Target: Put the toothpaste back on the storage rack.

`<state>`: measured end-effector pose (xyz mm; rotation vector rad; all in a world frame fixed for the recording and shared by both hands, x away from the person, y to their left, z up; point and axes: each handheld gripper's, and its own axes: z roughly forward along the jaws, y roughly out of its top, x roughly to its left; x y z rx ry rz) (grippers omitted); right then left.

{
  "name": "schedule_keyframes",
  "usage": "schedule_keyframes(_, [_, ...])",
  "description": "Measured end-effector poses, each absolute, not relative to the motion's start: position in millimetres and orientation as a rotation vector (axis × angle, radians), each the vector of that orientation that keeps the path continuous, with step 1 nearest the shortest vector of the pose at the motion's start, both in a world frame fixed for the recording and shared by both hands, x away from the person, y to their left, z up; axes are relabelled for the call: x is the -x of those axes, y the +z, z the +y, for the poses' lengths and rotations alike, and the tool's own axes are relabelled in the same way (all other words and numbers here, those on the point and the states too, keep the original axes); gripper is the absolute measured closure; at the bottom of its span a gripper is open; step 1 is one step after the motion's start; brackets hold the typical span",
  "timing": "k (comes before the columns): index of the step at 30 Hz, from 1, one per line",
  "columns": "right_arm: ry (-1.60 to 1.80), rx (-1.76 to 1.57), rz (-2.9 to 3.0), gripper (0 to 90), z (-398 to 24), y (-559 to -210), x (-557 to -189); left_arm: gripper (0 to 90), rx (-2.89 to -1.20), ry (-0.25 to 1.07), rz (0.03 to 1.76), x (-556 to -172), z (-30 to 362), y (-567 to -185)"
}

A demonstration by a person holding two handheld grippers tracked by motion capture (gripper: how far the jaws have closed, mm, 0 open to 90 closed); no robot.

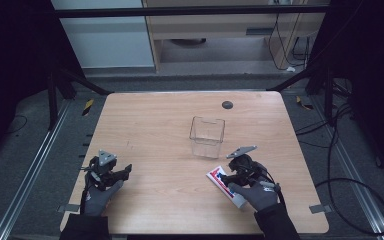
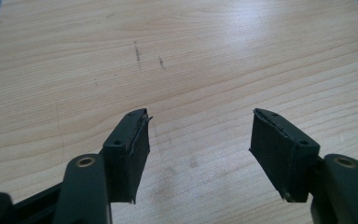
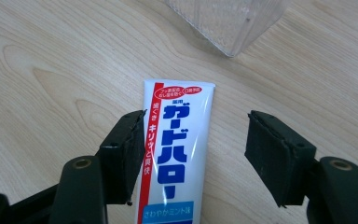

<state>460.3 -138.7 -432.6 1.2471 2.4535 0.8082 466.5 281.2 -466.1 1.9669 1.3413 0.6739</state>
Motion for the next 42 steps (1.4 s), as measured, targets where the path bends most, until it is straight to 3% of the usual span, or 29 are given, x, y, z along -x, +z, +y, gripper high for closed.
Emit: schedule_keyframes(42, [0.647,-1.294,2.588,35.3,-117.9,-469.8,-477.9,36.3,-1.979,0.669,1.339,-467.4,280.1,-467.3])
